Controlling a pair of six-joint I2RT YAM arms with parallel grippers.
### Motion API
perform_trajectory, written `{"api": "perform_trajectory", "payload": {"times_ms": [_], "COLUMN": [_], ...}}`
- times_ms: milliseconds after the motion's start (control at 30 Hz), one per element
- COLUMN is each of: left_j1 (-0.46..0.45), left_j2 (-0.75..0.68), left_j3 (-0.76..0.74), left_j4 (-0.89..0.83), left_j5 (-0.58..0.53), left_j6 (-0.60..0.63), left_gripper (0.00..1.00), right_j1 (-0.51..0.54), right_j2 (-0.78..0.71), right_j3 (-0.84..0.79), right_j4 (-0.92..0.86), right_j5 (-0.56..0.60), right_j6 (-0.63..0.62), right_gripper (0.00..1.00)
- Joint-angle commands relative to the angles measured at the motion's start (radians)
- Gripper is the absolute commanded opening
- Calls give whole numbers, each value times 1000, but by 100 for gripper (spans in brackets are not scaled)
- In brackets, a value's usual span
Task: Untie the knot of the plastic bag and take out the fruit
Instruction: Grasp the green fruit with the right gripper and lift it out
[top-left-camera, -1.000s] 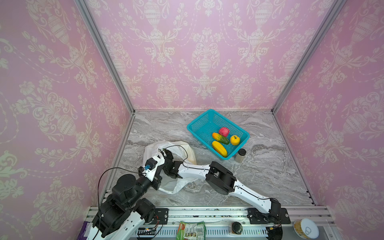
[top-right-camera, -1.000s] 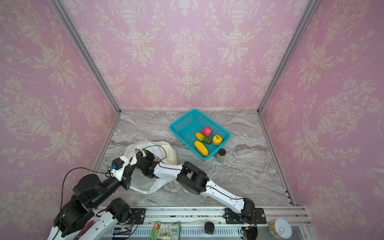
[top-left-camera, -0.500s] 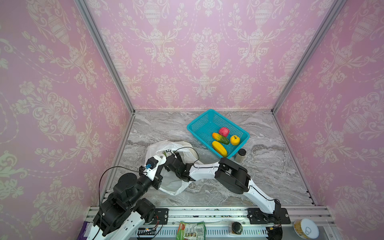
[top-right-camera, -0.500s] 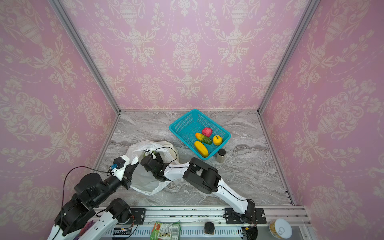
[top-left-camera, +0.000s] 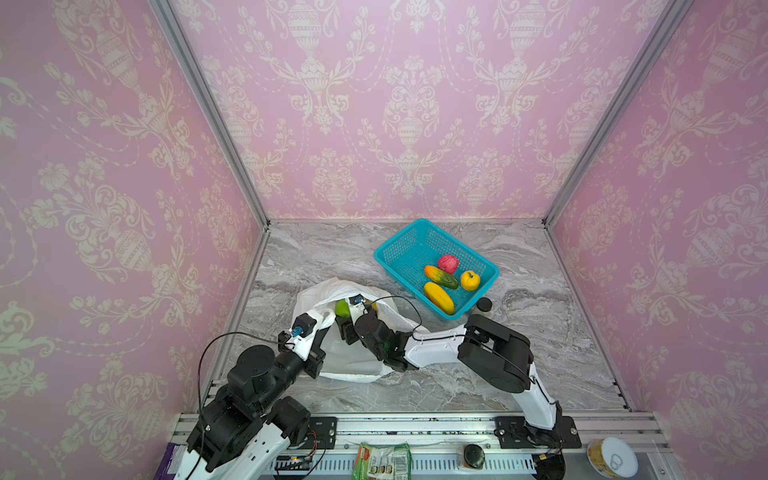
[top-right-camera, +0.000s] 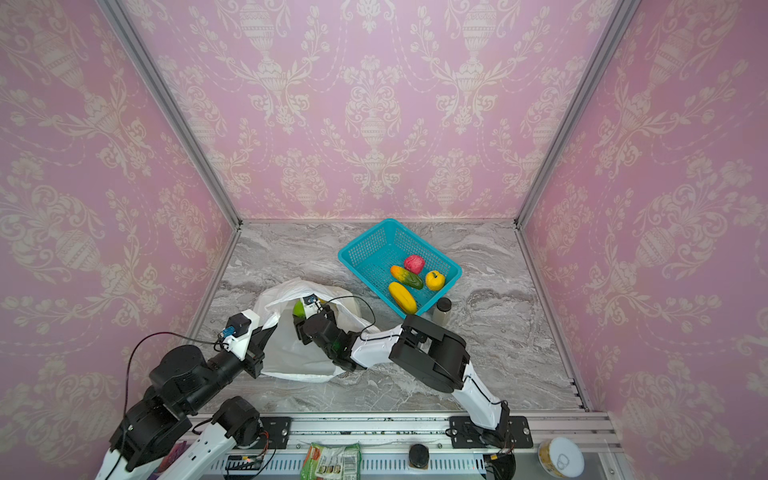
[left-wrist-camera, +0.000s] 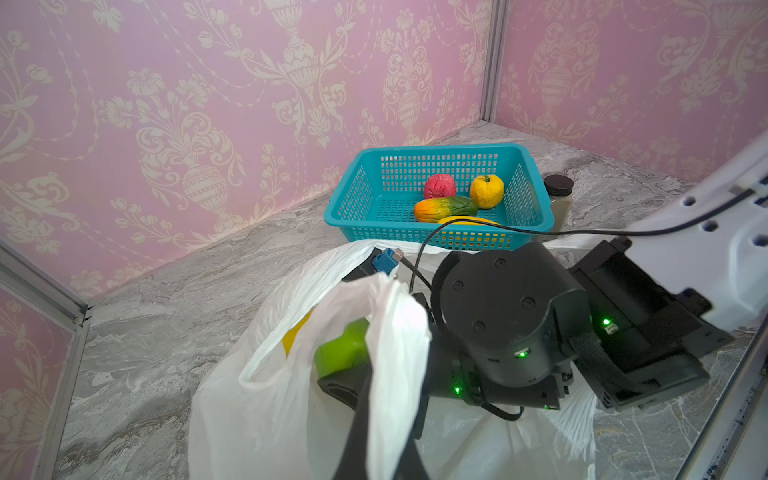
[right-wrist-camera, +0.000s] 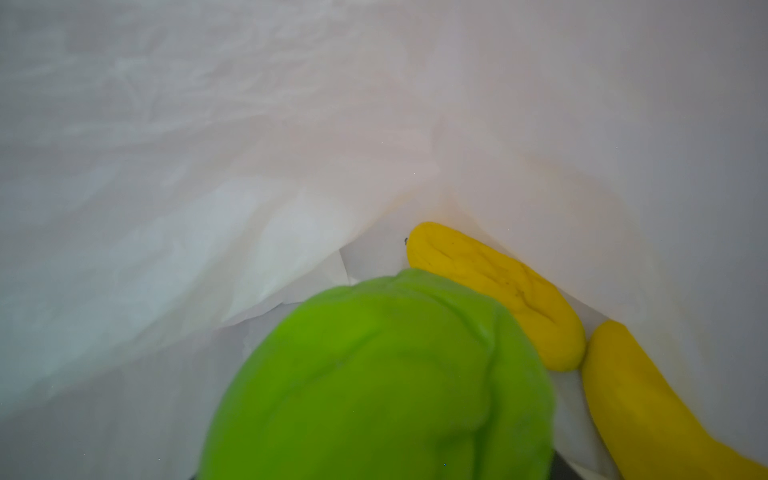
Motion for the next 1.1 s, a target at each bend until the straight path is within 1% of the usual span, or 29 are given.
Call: {"api": "perform_trajectory", "payload": {"times_ms": [0,133,200,333,433,500,567,633,733,833,967,1067], "left_j1": [12,15,15,18,20,21,21,22,21,21,21,21], "left_j2": [19,13,11,14,7,-3,-12,-11,-5,-5,-3,-3], "left_j3": [-3,-3,-5,-3,-2,-4,-7,-7,-4,-5,-7,-7], "left_j4": [-12,-12,-11,-12,-14,-12,-11,-9,-12,-12,-12,-11], "left_j5": [-23,-24,-25,-27,-27,-27,-29,-28,-23,-20,-20,-19], "left_j6": [-4,-5,-5,-5,-5,-6,-8,-7,-6,-6,-6,-5], "left_gripper": [0,0,0,0,0,0,0,0,0,0,0,0], "right_j1": [-4,-2,4,31,69,88,88,87,89,87,83,69], "right_j2": [-74,-127,-140,-161,-162,-153,-153,-185,-270,-384,-544,-650], "right_j3": [-101,-191,-218,-218,-205,-194,-195,-224,-303,-376,-404,-444], "right_j4": [160,277,306,239,180,144,114,108,163,209,125,94], "right_j5": [-169,-367,-425,-430,-377,-307,-249,-231,-215,-164,-34,7], "right_j6": [-20,-46,-66,-136,-230,-284,-298,-312,-331,-339,-370,-390], "right_gripper": [56,56,56,52,49,46,42,41,41,41,38,37]}}
